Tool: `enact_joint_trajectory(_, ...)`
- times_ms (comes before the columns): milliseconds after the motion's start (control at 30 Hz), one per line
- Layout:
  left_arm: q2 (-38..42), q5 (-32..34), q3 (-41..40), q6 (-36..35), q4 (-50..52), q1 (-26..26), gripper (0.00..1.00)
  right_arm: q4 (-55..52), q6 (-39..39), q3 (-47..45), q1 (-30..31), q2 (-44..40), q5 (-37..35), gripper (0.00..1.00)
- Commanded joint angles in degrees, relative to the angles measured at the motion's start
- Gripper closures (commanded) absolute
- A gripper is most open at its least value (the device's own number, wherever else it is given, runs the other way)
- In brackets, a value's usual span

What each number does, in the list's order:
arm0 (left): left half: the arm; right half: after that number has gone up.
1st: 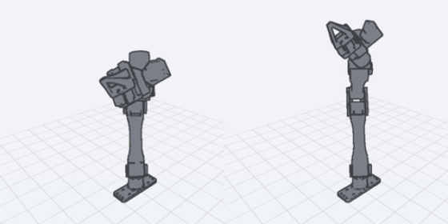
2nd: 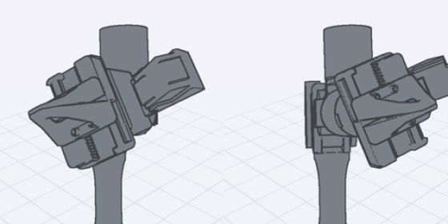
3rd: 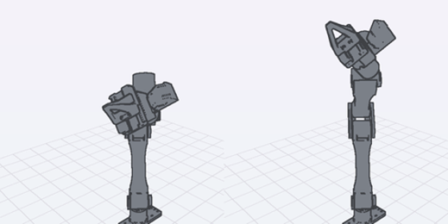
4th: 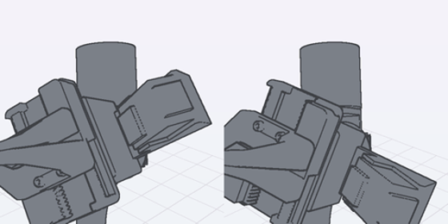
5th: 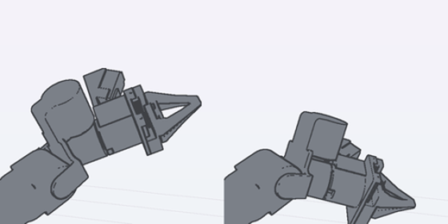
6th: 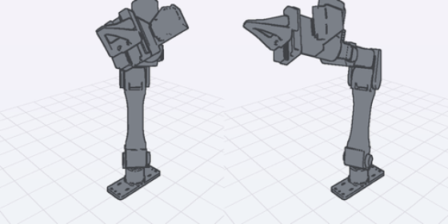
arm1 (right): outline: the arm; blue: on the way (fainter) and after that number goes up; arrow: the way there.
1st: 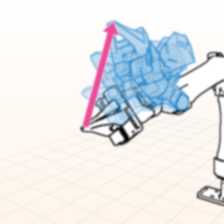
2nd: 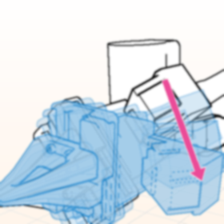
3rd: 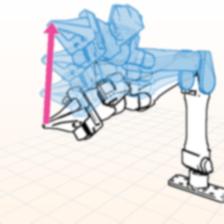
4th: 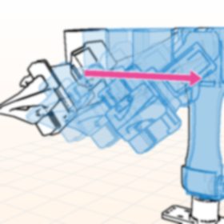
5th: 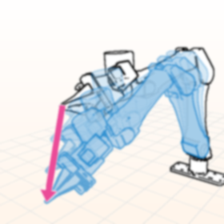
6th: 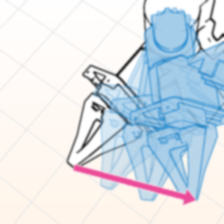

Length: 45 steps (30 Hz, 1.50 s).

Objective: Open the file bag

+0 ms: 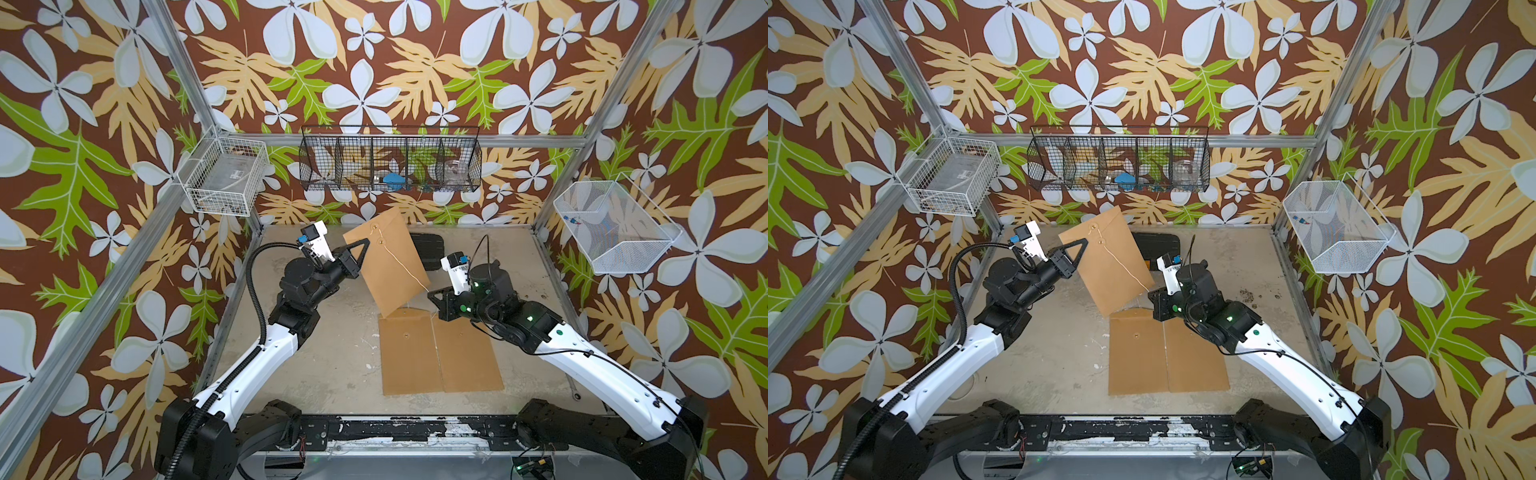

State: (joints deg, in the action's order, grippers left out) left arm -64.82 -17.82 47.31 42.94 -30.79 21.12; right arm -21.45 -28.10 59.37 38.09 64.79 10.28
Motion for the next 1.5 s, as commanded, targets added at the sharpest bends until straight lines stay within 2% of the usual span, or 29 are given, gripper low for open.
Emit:
enact_joint_trajectory(0,0.56,0.94,-0.01,-1.14,-0.37,-0.18,1.00,1.03,0.07,-0.05,-0.65,-0.20,0.35,1.00)
enact_joint_trajectory(300,0.92,-0.99,-0.45,-1.81,0.00,-0.47,1.00,-0.33,1.32,-0.38,-4.88,-1.77,0.88,1.00)
enact_joint_trajectory(900,1.71,-12.19,-2.74,-7.56,1.09,-0.47,1.00,-5.52,6.95,6.37,-14.73,-2.91,1.84,1.00)
enact_joint_trajectory(1467,1.36,-17.93,-5.28,-10.17,1.80,-0.45,1.00,-6.88,9.02,15.24,-16.90,-0.61,2.42,1.00)
